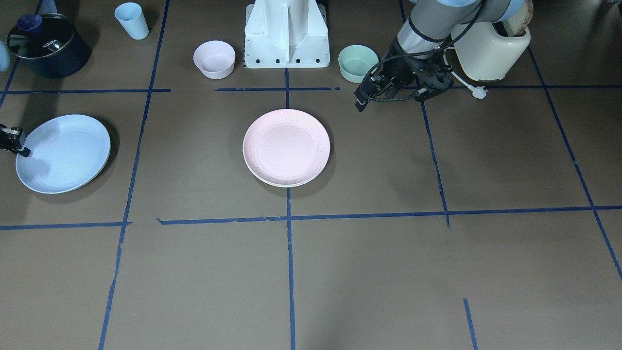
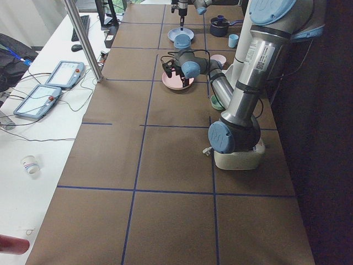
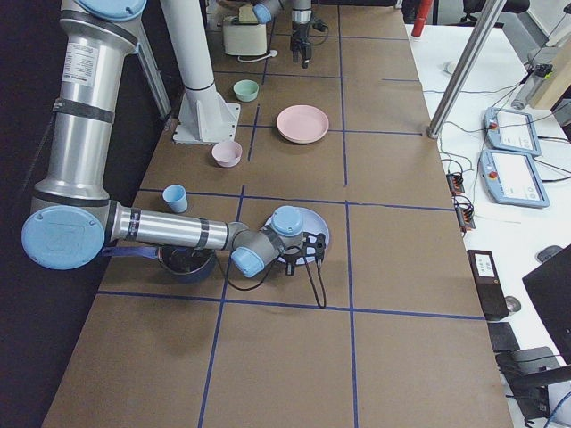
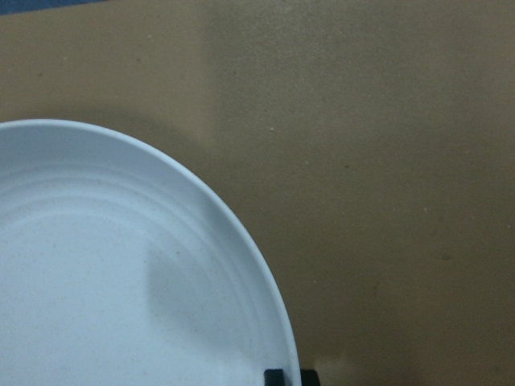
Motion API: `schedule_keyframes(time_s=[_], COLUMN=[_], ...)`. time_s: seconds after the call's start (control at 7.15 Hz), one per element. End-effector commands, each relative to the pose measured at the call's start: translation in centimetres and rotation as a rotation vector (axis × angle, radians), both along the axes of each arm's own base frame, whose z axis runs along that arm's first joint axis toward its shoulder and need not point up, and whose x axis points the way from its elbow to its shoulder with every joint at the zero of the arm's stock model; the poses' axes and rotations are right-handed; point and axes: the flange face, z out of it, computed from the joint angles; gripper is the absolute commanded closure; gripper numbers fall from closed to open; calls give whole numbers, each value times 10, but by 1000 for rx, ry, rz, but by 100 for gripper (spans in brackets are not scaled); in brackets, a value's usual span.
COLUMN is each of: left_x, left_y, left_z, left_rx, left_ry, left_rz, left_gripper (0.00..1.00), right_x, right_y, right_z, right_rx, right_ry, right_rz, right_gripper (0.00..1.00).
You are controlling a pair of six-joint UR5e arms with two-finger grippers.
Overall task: Stack three plates with pink and blue
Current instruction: 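Withdraw the left arm while the right gripper grasps the light blue plate rim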
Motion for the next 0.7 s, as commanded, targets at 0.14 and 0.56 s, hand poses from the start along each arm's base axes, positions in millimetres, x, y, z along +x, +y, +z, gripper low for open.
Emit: schedule_keyframes(time_s=[0.14,0.56], left_x=[-15,-67], left_y=[-7,-20], left_z=[8,85], left_rx=[18,228], left_ry=[-14,-137], left_rz=[-16,124], left_gripper=[0,0], right_x=[2,-11], right_y=[-6,-32], right_z=[-47,-166], right_rx=[61,55], right_ry=[-48,-224], right_rz=[25,104], right_gripper=[100,100])
